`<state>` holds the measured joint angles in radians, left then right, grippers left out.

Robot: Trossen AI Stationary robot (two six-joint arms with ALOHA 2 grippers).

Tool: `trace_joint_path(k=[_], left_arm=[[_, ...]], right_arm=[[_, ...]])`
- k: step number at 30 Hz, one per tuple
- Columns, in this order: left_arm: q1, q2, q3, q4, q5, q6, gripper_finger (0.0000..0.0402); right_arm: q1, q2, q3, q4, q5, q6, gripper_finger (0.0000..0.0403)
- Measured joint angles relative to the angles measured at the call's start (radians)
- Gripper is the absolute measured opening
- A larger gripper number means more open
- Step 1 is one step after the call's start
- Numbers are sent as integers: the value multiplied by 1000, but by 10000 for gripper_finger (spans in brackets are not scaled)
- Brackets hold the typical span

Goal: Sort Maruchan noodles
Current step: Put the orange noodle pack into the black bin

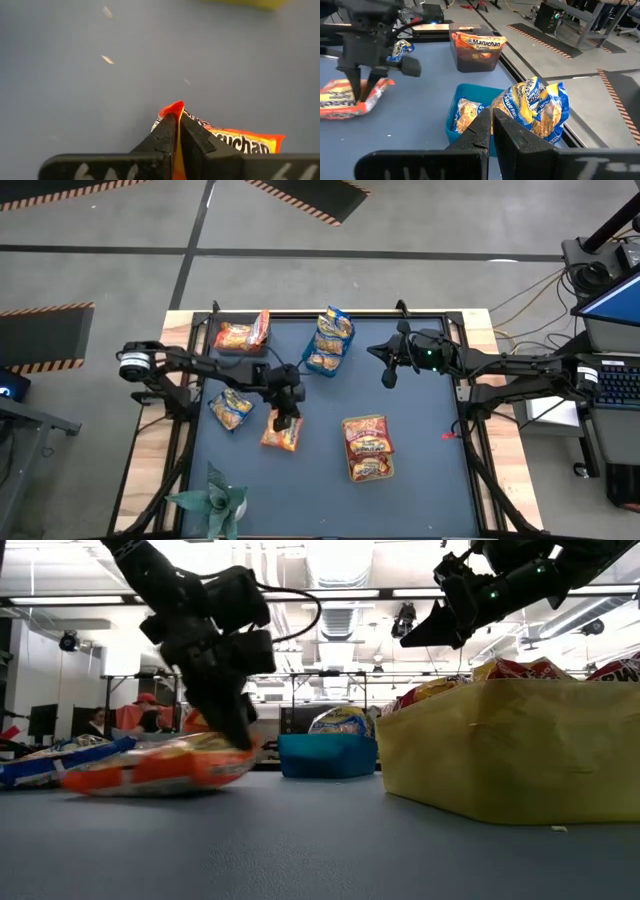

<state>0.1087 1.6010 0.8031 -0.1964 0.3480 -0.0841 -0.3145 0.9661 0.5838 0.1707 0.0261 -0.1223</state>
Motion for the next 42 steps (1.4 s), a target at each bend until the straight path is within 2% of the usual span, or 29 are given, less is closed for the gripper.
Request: trace_joint_path(k=[9, 14, 18, 23, 28, 32, 37, 42], left_arm=[[40, -34, 6, 92, -28, 148, 0], [51, -95, 6, 146, -28, 178, 0], [71, -178, 6, 160, -37, 188, 0], [98, -314, -2, 161, -113, 188, 0], [116, -454, -3, 152, -244, 179, 0], [118, -525, -7, 108, -258, 189, 0], [117, -517, -30, 66, -254, 163, 0], [105, -431, -50, 54, -218, 134, 0]], right_arm=[[0, 0, 0, -1, 0, -9, 9], [0, 0, 0, -1, 1, -12, 9], [0, 0, 0, -1, 1, -22, 9], [0, 0, 0, -1, 2, -26, 9], [-1, 0, 0, -1, 2, -27, 9], [-2, 0, -2, -1, 2, -27, 9], [-4, 0, -2, -1, 3, 13, 9], [-14, 5, 11, 0, 30, 206, 9]])
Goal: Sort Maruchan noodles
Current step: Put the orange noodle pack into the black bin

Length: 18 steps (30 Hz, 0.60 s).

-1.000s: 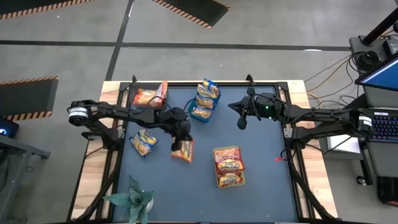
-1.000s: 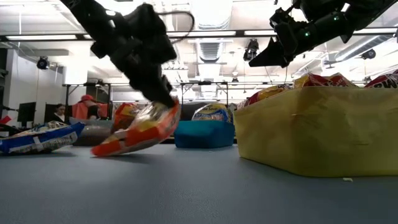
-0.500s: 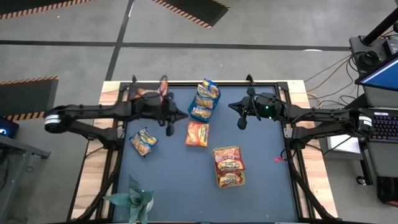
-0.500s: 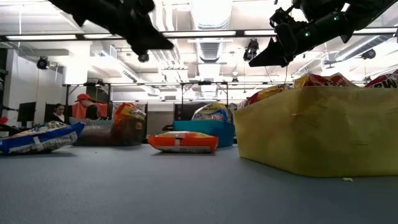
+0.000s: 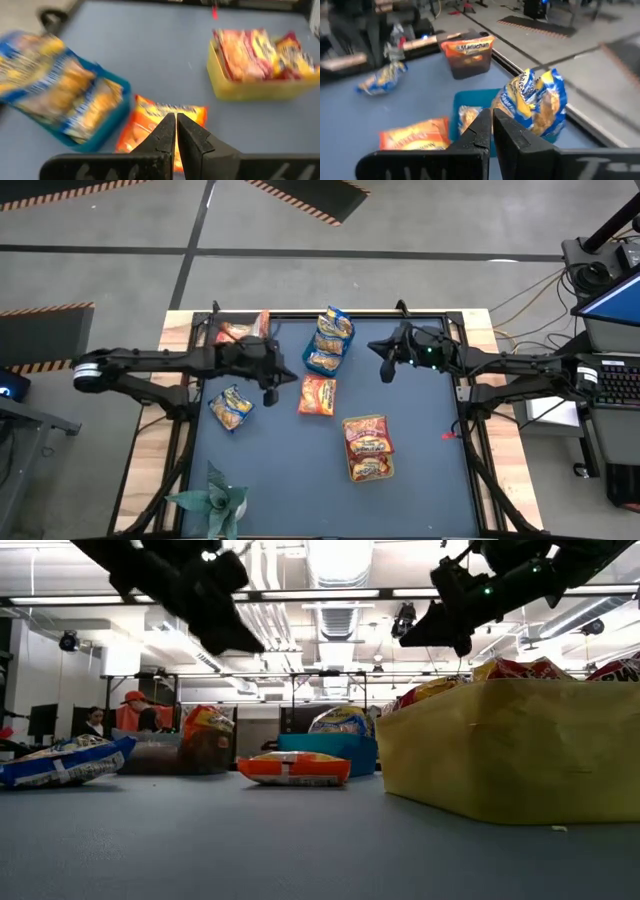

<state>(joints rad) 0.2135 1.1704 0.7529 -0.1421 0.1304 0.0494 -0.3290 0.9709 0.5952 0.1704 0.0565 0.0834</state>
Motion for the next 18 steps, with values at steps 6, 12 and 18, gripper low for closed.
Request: trace_joint_path(k=[6, 12, 18], left_arm=[[-25, 143, -4, 22, 13, 9, 0], [-52, 269, -3, 39, 13, 10, 0], [-89, 360, -2, 90, 19, 6, 0]], right_arm=[[32, 70, 18, -1, -13, 248, 9], [73, 195, 79, -32, -112, 408, 9], [98, 329, 209, -238, -121, 480, 9]])
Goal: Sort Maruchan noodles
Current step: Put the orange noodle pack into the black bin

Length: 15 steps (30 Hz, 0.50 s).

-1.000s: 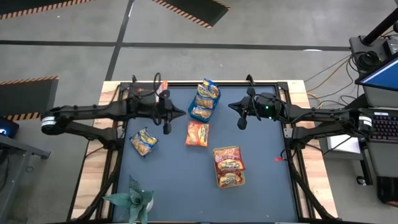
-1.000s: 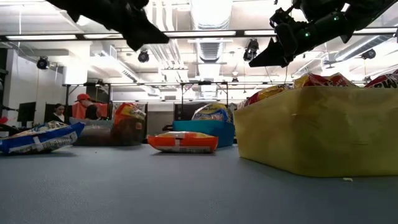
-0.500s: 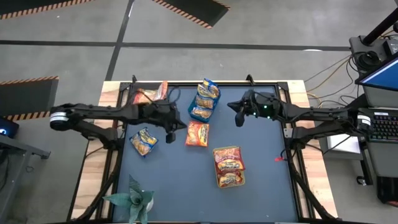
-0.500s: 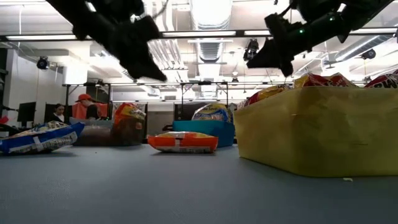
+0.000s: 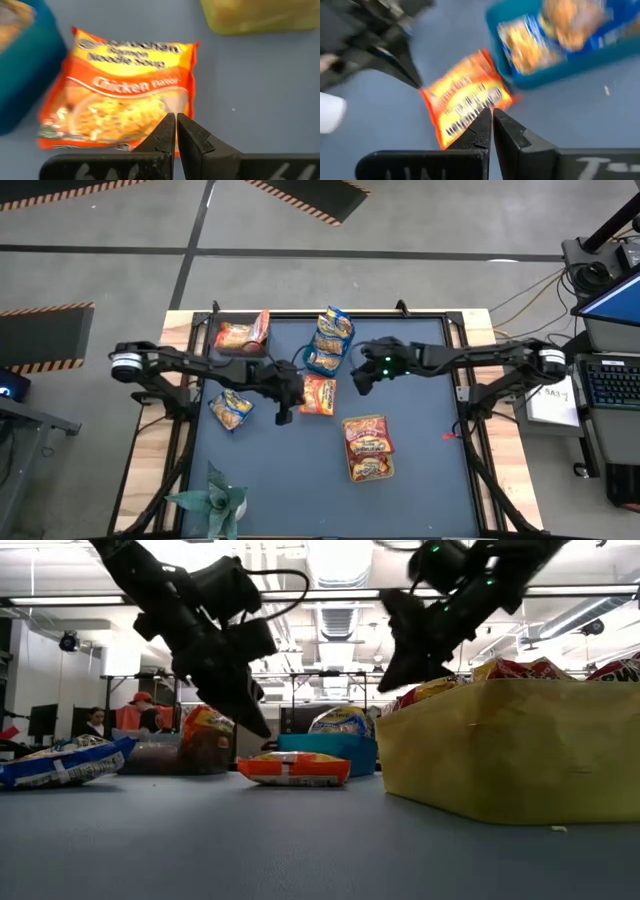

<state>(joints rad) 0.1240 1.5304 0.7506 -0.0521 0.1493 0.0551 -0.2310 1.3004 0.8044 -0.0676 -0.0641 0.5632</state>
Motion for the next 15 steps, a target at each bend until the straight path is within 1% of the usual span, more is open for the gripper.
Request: trace_joint_path(k=[2, 5, 8, 10, 12, 15], left_arm=[[-4, 21, 0, 3, 18, 0, 0], [-4, 45, 0, 4, 26, -2, 0], [-3, 65, -5, 16, 29, 1, 0], [-3, 78, -7, 45, 50, 10, 0], [-3, 94, -7, 67, 72, 16, 0], [-3, 111, -8, 63, 78, 21, 0]], right_arm=[[4, 46, 36, -66, 0, 21, 9], [4, 114, 83, -119, 3, 25, 9], [4, 177, 121, -125, 14, 62, 9], [4, 214, 143, -130, 13, 71, 13], [6, 250, 168, -141, 13, 77, 22], [7, 298, 203, -174, 11, 84, 48]])
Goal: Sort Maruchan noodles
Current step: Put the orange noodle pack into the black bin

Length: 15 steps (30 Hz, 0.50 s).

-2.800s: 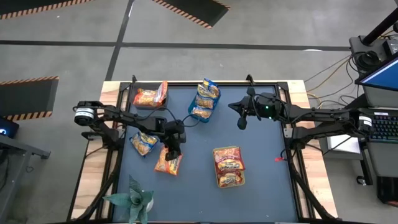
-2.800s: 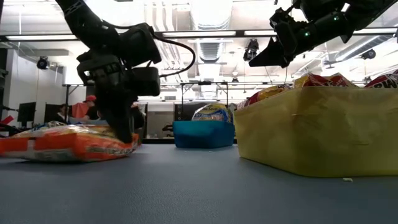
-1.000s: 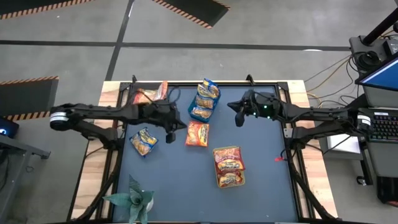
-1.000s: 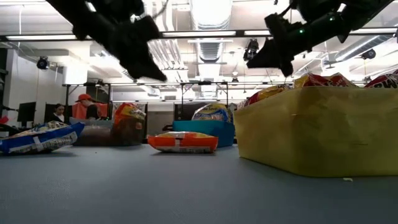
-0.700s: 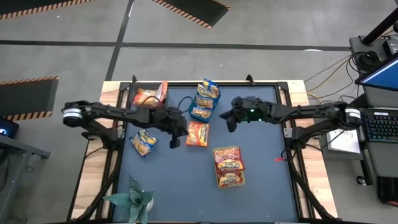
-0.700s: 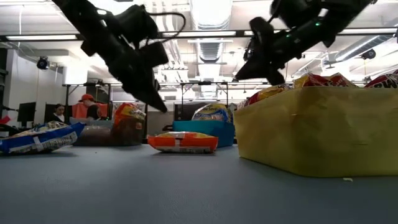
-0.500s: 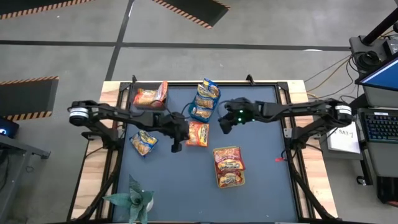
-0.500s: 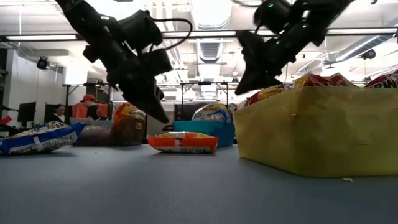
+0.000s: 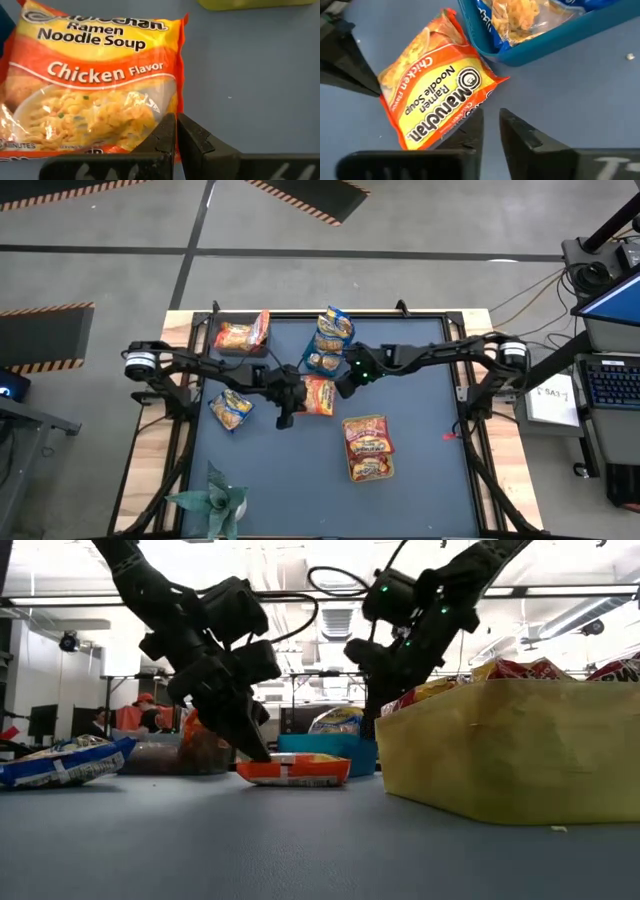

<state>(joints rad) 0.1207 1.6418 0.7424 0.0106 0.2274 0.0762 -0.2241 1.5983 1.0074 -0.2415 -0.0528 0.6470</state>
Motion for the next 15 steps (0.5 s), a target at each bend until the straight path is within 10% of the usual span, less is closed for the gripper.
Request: trace_joint_path(k=[15], left_arm=[[7, -2, -130, 136, 4, -88, 0]], right_arm=[[44, 135, 118, -16, -34, 11, 253]])
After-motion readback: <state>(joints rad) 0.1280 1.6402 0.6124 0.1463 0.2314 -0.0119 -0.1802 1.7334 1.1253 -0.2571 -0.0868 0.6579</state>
